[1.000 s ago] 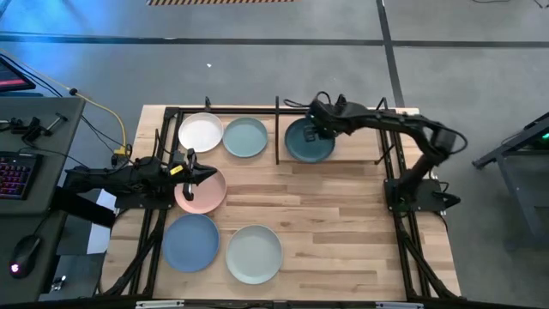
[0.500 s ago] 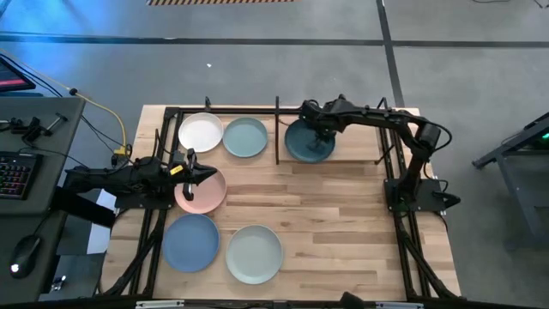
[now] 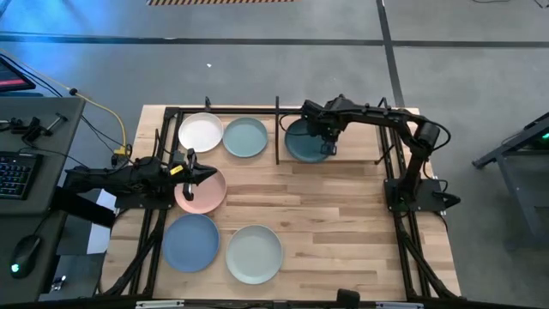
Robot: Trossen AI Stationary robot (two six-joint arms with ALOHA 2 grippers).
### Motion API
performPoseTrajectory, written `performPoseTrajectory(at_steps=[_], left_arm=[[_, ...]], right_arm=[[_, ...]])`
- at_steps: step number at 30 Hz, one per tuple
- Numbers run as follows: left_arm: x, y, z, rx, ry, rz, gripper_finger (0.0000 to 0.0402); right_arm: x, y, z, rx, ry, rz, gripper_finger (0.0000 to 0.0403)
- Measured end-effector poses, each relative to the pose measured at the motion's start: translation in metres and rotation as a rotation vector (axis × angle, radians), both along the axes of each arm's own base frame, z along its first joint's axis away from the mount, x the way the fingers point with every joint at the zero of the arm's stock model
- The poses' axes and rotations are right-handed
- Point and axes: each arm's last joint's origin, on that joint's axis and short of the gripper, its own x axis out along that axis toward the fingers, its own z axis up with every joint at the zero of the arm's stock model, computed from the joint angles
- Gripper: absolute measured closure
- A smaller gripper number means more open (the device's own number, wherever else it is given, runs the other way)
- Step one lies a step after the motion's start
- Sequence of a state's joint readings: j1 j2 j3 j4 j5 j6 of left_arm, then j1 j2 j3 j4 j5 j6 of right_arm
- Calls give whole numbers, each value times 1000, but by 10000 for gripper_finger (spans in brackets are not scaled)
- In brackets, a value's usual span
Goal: Place and stack plates onto a shelf
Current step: Put the green plate on the shelf
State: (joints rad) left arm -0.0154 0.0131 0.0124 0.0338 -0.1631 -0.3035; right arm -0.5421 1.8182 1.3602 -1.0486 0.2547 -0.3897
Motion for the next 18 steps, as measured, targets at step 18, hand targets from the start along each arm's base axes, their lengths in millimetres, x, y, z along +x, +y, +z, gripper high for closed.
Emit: performPoseTrajectory(at_steps=[18], left_arm=[[0, 0, 0, 0, 0, 0, 401]], right_arm=[[-26, 0, -7, 67, 294, -57, 403]])
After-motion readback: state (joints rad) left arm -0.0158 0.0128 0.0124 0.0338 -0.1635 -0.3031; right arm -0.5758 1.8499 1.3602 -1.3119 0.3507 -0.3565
